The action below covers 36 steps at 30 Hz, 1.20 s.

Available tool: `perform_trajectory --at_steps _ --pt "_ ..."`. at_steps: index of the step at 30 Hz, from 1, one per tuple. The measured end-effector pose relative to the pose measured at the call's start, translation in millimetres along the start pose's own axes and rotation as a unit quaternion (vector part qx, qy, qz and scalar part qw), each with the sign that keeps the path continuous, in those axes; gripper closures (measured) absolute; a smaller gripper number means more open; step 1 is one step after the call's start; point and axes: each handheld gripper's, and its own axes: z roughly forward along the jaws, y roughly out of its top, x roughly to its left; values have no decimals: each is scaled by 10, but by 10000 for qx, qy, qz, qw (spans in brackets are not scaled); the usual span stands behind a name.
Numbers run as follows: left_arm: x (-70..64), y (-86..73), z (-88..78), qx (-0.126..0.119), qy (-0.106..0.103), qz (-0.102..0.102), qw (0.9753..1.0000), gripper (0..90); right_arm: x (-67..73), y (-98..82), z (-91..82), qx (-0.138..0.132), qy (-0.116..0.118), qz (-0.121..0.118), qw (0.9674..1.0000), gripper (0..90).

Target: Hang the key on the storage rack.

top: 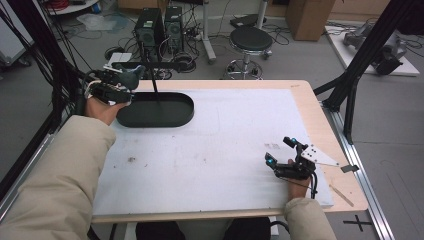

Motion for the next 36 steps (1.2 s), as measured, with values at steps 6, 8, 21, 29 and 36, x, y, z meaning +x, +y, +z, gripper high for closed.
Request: perform_trajectory --at_steps 6,8,21,29,36 --pt "-11 -65 114 158 64 57 9998 580 0 0 0 -1 0 -5 10000 6" --pt "-15 -65 139 175 89 65 9998 580 0 0 0 0 -2 -3 10000 6" --pt "-70 -136 404 385 124 197 9990 579 -4 0 4 -1 4 -15 10000 6" --pt "-50 -211 436 175 -2 573 9982 474 -3 2 9 2 -11 -52 10000 6" --pt "-15 -319 373 -115 -88 685 9975 154 -5 2 6 9 -6 8 10000 6"
